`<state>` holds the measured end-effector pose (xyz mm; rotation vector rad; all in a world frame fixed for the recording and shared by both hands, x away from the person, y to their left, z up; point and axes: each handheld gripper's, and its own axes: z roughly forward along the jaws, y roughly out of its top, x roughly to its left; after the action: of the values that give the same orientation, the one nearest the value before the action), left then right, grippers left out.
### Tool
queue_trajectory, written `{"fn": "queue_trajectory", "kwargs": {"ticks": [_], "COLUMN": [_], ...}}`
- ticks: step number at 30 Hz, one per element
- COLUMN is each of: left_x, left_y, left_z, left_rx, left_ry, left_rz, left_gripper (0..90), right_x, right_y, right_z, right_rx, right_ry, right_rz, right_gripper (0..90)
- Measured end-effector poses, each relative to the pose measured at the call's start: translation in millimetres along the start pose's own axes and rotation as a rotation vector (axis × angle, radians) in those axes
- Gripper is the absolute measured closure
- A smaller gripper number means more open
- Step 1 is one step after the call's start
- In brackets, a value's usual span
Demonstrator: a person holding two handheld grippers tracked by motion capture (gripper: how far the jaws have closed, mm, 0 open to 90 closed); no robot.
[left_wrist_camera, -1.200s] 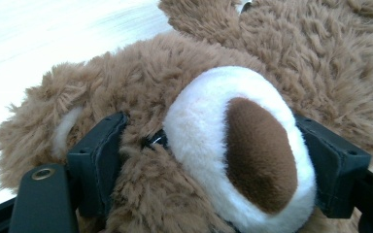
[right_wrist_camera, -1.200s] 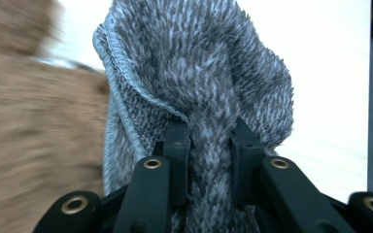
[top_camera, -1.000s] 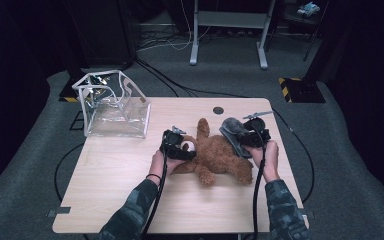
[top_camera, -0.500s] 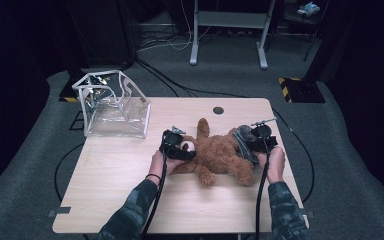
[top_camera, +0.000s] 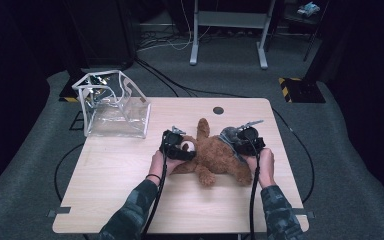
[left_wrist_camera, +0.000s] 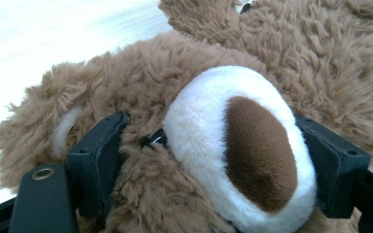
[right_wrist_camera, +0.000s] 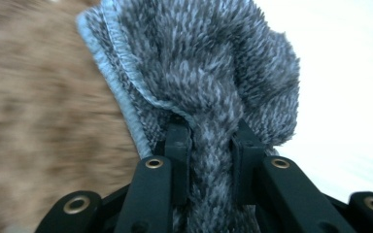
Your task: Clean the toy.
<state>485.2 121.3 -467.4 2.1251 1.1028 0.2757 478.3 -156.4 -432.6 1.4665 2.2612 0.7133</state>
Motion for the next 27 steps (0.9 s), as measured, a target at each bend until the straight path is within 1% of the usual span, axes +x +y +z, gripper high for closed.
{"fn": "queue_trajectory", "kwargs": {"ticks": [1, 3, 4, 5, 7, 8, 9, 10, 11, 12, 13, 14, 15, 16, 17, 18, 19, 20, 21, 22, 23, 24, 25, 26, 27], "left_x": [0.1, 0.1, 0.0, 0.2, 0.2, 0.3, 0.1, 0.1, 0.0, 0.0, -0.2, -0.2, -0.3, -0.3, -0.4, -0.4, -0.4, -0.4, -0.4, -0.4, -0.4, -0.5, -0.5, -0.6, -0.7], "left_y": [0.1, 0.1, 0.0, 0.0, 0.0, 0.0, 0.2, 0.2, 0.2, 0.2, 0.3, 0.3, 0.3, 0.3, 0.4, 0.4, 0.4, 0.4, 0.4, 0.4, 0.4, 0.5, 0.5, 0.5, 0.6], "left_z": [0.1, 0.0, 0.0, 0.0, 0.0, 0.0, 0.2, 0.2, 0.2, 0.2, 0.1, 0.1, 0.1, 0.1, 0.2, 0.2, 0.2, 0.1, 0.1, 0.1, 0.1, 0.1, 0.2, 0.1, 0.2], "left_rx": [-0.001, 0.000, 0.000, -0.001, -0.001, -0.001, 0.000, -0.001, 0.000, 0.000, 0.001, 0.001, 0.002, 0.002, 0.002, 0.002, 0.001, 0.002, 0.002, 0.002, 0.002, 0.003, 0.002, 0.003, 0.003], "left_ry": [0.000, 0.000, 0.000, 0.000, 0.000, 0.000, 0.000, -0.001, 0.000, 0.000, 0.001, 0.001, 0.002, 0.002, 0.002, 0.002, 0.002, 0.002, 0.002, 0.002, 0.002, 0.003, 0.003, 0.002, 0.003], "left_rz": [-0.001, 0.000, -0.001, 0.001, -0.001, 0.000, 0.001, 0.001, 0.000, 0.000, 0.000, 0.000, 0.000, 0.000, -0.001, -0.001, -0.001, 0.000, 0.001, 0.000, -0.001, 0.001, 0.000, -0.001, 0.000], "left_gripper": [20.6, 20.6, 20.6, 20.6, 20.6, 20.6, 20.6, 20.6, 20.6, 20.6, 20.6, 20.6, 20.6, 20.6, 20.6, 20.6, 20.6, 20.6, 20.6, 20.6, 20.6, 20.6, 20.6, 20.6, 20.6], "right_x": [-9.1, -16.7, -20.9, -26.1, -34.1, -34.1, -37.7, -38.0, -36.9, -36.9, -30.7, -30.7, -20.8, -18.1, -13.3, -13.3, -3.3, -3.3, 5.5, 5.5, 8.7, 10.3, 11.6, 11.6, 13.9], "right_y": [-4.0, -8.6, -10.8, -12.8, -15.1, -15.1, -14.2, -12.8, -11.0, -11.0, -7.1, -7.1, -3.6, -2.6, -1.6, -1.6, -1.4, -1.4, -4.1, -4.1, -6.4, -9.2, -14.9, -14.9, -19.6], "right_z": [8.9, 13.6, 14.4, 13.1, 2.4, 2.4, -16.9, -28.3, -40.0, -40.0, -62.8, -62.8, -84.8, -90.3, -96.7, -96.7, -100.9, -100.9, -93.7, -93.7, -86.0, -76.6, -56.2, -56.2, -37.8], "right_rx": [0.015, 0.052, 0.059, 0.059, 0.039, 0.039, -0.007, -0.036, -0.067, -0.067, -0.110, -0.110, -0.156, -0.174, -0.172, -0.172, -0.162, -0.162, -0.123, -0.123, -0.100, -0.070, -0.027, -0.027, 0.001], "right_ry": [0.001, -0.018, -0.029, -0.045, -0.050, -0.050, -0.053, -0.051, -0.038, -0.038, -0.023, -0.023, 0.010, 0.021, 0.043, 0.043, 0.076, 0.076, 0.088, 0.088, 0.084, 0.078, 0.089, 0.089, 0.079], "right_rz": [0.019, 0.039, 0.049, 0.047, 0.074, 0.074, 0.086, 0.086, 0.084, 0.084, 0.069, 0.069, 0.042, 0.021, 0.014, 0.014, -0.009, -0.009, -0.035, -0.035, -0.043, -0.053, -0.037, -0.037, -0.021], "right_gripper": [74.2, 74.2, 74.2, 74.3, 74.4, 74.4, 74.4, 74.4, 74.4, 74.4, 74.4, 74.4, 74.4, 74.3, 74.3, 74.3, 74.1, 74.1, 73.7, 73.7, 73.3, 72.5, 68.0, 68.0, 66.1]}}
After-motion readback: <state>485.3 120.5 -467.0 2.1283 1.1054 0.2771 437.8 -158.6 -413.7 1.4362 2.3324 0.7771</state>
